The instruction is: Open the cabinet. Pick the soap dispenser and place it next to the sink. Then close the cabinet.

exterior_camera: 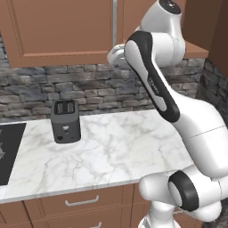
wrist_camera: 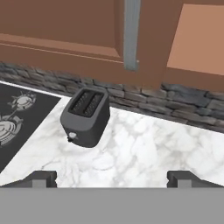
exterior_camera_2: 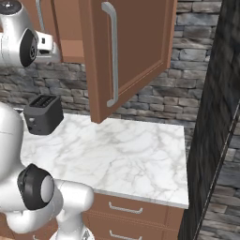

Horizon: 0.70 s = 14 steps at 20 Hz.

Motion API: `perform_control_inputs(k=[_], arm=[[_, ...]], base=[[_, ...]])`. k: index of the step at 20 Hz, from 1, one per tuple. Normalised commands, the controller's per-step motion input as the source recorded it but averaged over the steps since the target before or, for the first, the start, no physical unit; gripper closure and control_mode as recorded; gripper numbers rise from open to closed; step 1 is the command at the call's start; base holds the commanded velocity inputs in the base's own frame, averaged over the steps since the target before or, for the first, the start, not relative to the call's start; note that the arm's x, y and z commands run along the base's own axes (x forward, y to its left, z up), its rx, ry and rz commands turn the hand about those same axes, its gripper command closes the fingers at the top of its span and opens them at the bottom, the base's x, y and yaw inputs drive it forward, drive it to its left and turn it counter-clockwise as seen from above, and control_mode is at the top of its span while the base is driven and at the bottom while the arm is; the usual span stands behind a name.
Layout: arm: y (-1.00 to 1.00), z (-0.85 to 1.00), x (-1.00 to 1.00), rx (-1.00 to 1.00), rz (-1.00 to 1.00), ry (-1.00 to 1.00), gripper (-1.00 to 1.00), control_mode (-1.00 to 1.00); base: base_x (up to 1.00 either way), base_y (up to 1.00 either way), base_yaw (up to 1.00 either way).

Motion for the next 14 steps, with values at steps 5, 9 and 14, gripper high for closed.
perform_control_inputs(k=[5, 9, 14], arm=[[0.15, 0.01, 0.46, 0.0, -0.01, 0.0, -1.0, -1.0], [0.19, 0.05, 0.34, 0.0, -0.04, 0.0, -1.0, -1.0], [0.02, 0.1, 0.08, 0.0, -0.12, 0.0, -1.0, -1.0]], base=[[0.0, 0.0, 0.0], [0.0, 0.0, 0.0], [0.0, 0.0, 0.0]])
